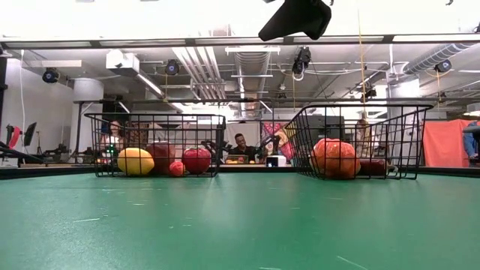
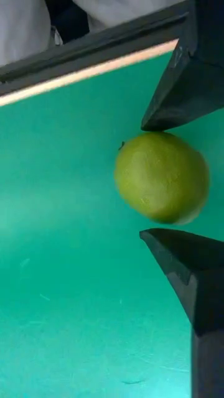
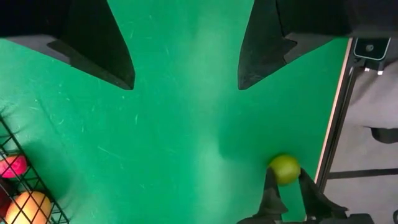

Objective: Sort produce into baskets
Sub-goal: Put the green lime into the left wire basket

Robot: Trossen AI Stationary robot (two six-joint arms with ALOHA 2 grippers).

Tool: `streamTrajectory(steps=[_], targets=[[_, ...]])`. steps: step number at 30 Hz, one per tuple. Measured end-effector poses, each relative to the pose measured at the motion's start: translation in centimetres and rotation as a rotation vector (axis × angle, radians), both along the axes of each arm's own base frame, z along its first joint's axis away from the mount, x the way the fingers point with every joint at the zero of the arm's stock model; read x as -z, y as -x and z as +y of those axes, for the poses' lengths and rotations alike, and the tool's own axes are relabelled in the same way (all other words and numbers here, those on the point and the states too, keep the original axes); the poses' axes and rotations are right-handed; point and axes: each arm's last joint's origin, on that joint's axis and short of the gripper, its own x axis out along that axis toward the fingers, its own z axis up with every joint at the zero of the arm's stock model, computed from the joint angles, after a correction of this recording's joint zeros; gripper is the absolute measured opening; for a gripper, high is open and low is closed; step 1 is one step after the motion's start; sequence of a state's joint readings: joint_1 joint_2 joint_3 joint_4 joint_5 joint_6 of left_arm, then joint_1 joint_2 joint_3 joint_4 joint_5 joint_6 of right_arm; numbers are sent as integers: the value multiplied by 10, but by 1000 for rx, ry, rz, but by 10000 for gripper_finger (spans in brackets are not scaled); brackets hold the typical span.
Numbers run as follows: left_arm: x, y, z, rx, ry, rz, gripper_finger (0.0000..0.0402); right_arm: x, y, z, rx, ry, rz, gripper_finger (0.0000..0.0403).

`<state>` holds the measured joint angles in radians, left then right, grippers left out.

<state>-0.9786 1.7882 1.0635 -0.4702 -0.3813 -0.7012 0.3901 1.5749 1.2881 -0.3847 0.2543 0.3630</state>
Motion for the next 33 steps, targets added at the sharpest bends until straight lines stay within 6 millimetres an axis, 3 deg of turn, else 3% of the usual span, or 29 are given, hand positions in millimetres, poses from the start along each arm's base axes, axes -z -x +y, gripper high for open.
streamTrajectory(steps=[9, 19, 26, 33], targets=[[5, 1, 4, -56, 36, -5, 180, 0, 0, 0, -5, 9, -1, 278], [-1, 2, 8, -37, -20, -37, 167, 0, 0, 0, -1, 9, -2, 270], [-19, 2, 24, -74, -191, -182, 166, 0, 0, 0, -5, 16, -3, 271], [-44, -5, 61, -189, -398, -293, 166, 0, -1, -2, -6, 24, -4, 267]])
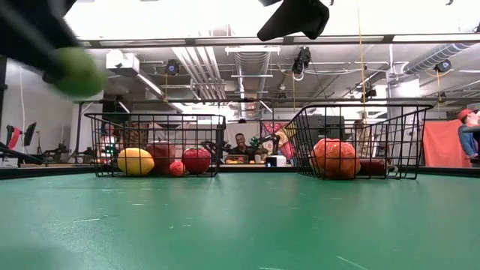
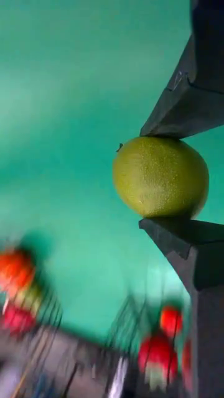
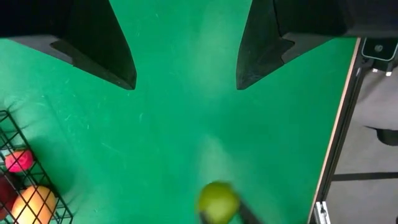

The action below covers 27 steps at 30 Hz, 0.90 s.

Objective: Sort produce into baskets
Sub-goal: Put the green lime into the left wire basket

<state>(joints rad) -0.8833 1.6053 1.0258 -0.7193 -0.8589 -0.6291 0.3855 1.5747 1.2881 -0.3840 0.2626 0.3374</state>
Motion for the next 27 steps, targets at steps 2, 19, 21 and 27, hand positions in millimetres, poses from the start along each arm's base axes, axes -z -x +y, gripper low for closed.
streamTrajectory(steps=[2, 19, 21, 27], targets=[[-8, -3, 14, -25, -51, -30, 166, 0, 0, -1, -3, 6, 0, 269], [-71, -22, 218, -257, -26, -7, 165, 0, -2, -6, 11, 13, -2, 269], [-71, -20, 246, -251, 41, -7, 166, 0, -3, -7, 12, 13, -2, 267], [-66, -9, 310, -348, 211, -28, 204, 0, -2, -7, 8, 17, -1, 268]])
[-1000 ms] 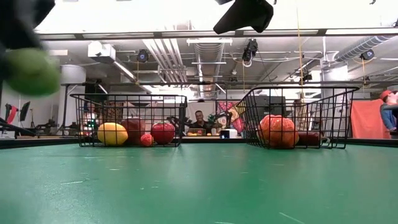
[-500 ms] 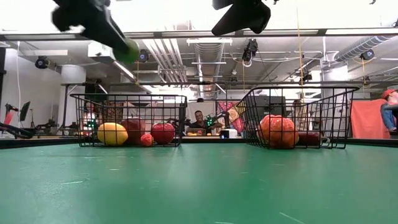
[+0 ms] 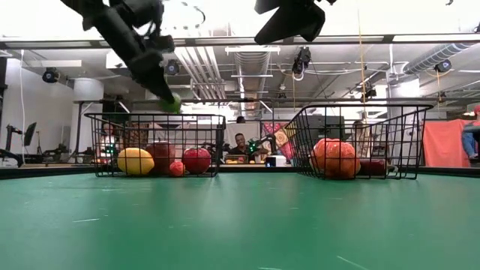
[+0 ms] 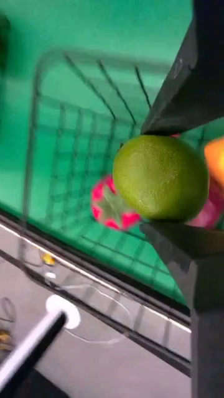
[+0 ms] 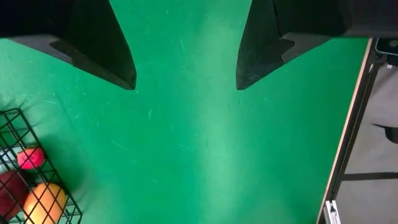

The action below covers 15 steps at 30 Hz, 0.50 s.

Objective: Sort produce into baskets
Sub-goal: Put the green lime into the left wire basket, then return to Home Position

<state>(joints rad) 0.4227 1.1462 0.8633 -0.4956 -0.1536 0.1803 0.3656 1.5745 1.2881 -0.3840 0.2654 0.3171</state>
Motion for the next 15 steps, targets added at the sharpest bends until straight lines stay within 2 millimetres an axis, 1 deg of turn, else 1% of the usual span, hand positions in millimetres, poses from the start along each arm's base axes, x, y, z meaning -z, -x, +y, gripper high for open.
streamTrajectory(steps=[3, 8, 10, 12, 15], targets=[[5, 1, 14, -35, 1, 33, 242, 0, 0, 0, -3, 5, 0, 274], [11, -3, 17, -24, 5, 58, 299, 0, -1, -3, -2, 12, 0, 281], [10, -5, 16, -36, 18, 36, 313, 0, -1, -4, -10, 25, 0, 283], [9, -7, 11, -35, 49, -24, 321, 0, -2, -5, -20, 60, -7, 283], [6, -10, -8, 67, 96, -189, 325, 4, -3, -8, -28, 119, -42, 281]])
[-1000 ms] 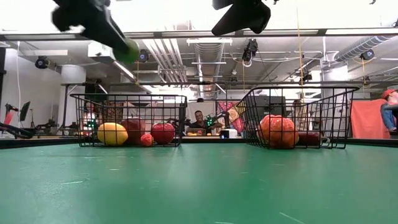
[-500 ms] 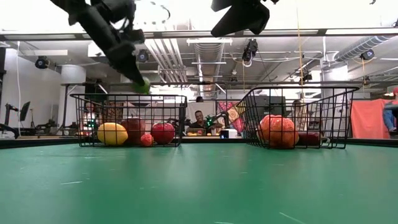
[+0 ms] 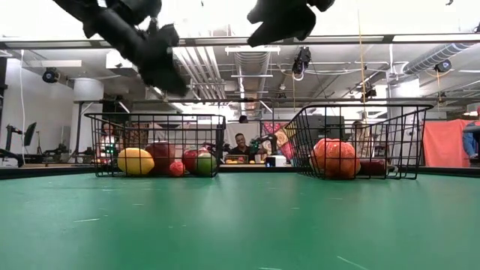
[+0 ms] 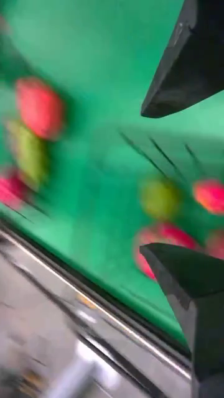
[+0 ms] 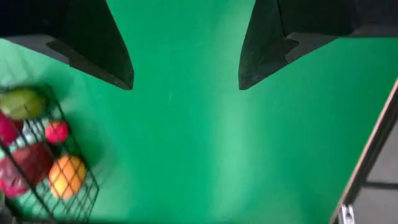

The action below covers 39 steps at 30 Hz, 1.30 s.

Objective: Sort produce into baskets
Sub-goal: Return to Home Position

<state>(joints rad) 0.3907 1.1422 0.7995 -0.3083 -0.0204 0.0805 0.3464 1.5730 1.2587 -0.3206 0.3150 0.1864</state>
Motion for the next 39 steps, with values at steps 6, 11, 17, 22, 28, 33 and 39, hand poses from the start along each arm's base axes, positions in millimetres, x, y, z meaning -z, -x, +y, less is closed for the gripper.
streamTrajectory(steps=[6, 11, 17, 22, 28, 33, 39], targets=[[12, -6, -58, 221, 76, -461, 326, 7, -13, -15, -116, 19, -191, 271], [22, 1, -104, 192, -102, -578, 326, 17, -16, -47, -203, 56, -325, 264], [-5, 20, -108, 195, -212, -388, 314, 15, 8, -98, -188, 10, -332, 258], [-32, 46, -98, 193, -263, -354, 294, 8, 46, -122, -166, -9, -373, 262], [-31, 89, -94, 183, -263, -499, 279, 11, 94, -126, -152, 21, -487, 259], [-11, 118, -91, 151, -218, -617, 278, 24, 130, -124, -138, -3, -538, 260], [-1, 148, -87, 102, -222, -751, 278, 17, 165, -122, -128, -23, -635, 262]])
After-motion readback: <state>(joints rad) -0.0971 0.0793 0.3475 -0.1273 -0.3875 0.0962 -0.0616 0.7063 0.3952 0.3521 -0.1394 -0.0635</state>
